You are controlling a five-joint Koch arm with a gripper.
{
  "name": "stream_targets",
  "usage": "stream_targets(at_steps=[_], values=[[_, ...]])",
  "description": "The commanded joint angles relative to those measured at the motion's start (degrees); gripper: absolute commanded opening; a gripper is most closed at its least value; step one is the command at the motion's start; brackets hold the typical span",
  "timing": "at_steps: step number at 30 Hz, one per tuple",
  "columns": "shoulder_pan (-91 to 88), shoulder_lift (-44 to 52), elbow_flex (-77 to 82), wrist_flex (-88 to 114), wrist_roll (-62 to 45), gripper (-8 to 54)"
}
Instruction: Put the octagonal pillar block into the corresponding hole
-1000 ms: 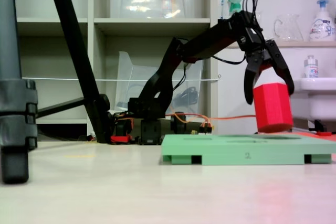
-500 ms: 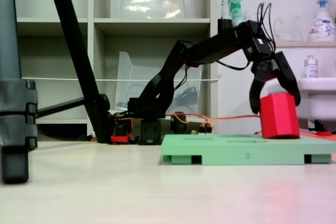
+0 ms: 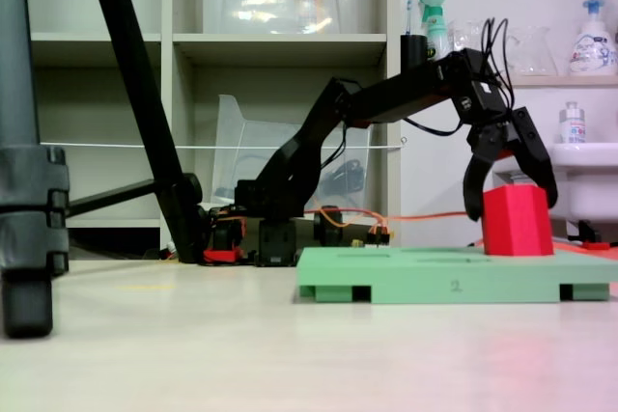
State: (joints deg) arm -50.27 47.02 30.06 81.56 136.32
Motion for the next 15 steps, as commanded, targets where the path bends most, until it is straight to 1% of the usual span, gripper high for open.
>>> stream_targets(at_steps=[1,4,5,6,9,15], values=[[-1.1,0.9,-3.3,-1.6,1.5,15.1],[-0.5,0.4,-3.3,-1.7,2.5,15.1],[-0.2,0.3,-3.3,-2.0,3.1,16.6],[0.3,0.3,-3.4,-2.7,4.2,19.4],[1.5,0.3,-3.4,-3.1,6.7,21.4],[4.0,0.4,-5.0,-3.4,6.9,29.1]])
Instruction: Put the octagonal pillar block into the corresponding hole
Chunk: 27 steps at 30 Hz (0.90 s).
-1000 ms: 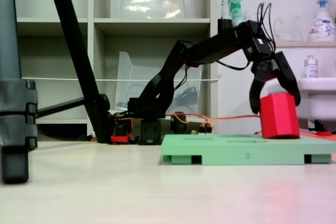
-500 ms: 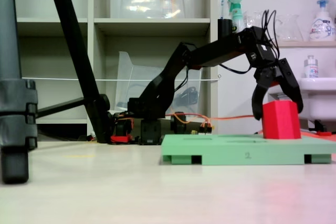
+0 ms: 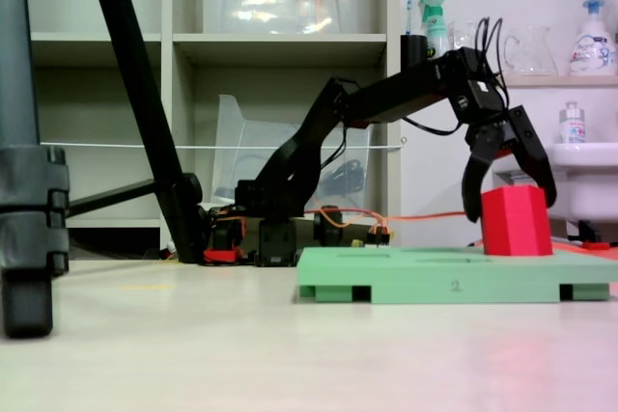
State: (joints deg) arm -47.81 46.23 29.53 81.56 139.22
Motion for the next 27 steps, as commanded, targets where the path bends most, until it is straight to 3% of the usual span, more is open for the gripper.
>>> stream_targets(at_steps=[1,11,20,27], values=[[1.9,1.1,-4.5,-3.4,3.9,30.3],[3.7,-1.1,-4.5,-3.2,3.4,51.9],[1.4,0.3,-5.0,-1.6,3.1,52.1],[-0.6,14.6,-5.0,5.1,-0.5,52.0]])
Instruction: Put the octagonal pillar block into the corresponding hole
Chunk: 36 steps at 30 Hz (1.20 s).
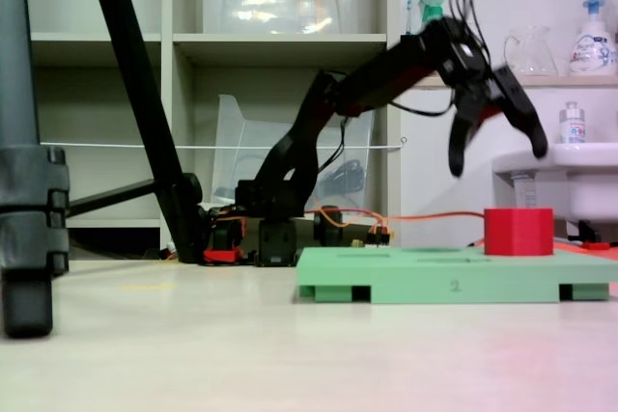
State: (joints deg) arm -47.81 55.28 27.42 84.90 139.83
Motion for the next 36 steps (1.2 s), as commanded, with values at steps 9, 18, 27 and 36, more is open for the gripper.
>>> stream_targets(at_steps=[9,18,27,36], values=[[11.8,26.2,3.7,20.0,-29.4,51.9],[47.0,45.6,24.0,17.7,-70.4,43.2],[57.6,67.3,57.0,-17.6,-100.5,35.6],[55.9,78.0,118.7,-79.6,-130.8,35.4]])
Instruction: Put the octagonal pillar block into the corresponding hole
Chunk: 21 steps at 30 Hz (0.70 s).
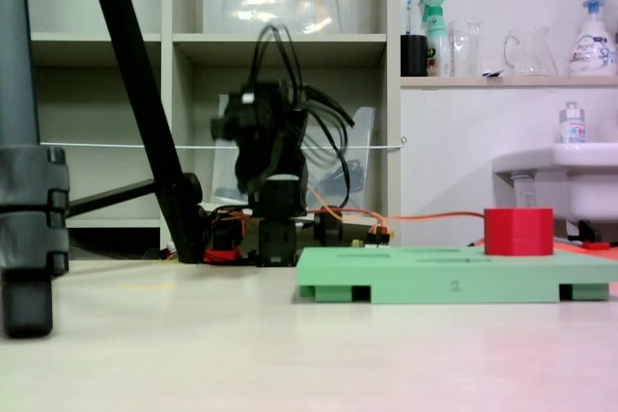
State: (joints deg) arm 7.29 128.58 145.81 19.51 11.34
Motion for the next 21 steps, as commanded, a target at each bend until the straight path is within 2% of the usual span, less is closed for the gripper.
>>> stream_targets(at_steps=[1,5,9,16,21], values=[[0.6,4.7,5.5,-20.5,-2.7,35.4],[-1.2,4.7,23.9,-34.1,-6.8,35.4],[-1.6,4.7,33.1,-34.7,-6.8,35.4],[-1.6,4.7,33.8,-18.4,-6.8,35.0],[-1.6,4.7,33.8,-18.3,-6.6,34.9]])
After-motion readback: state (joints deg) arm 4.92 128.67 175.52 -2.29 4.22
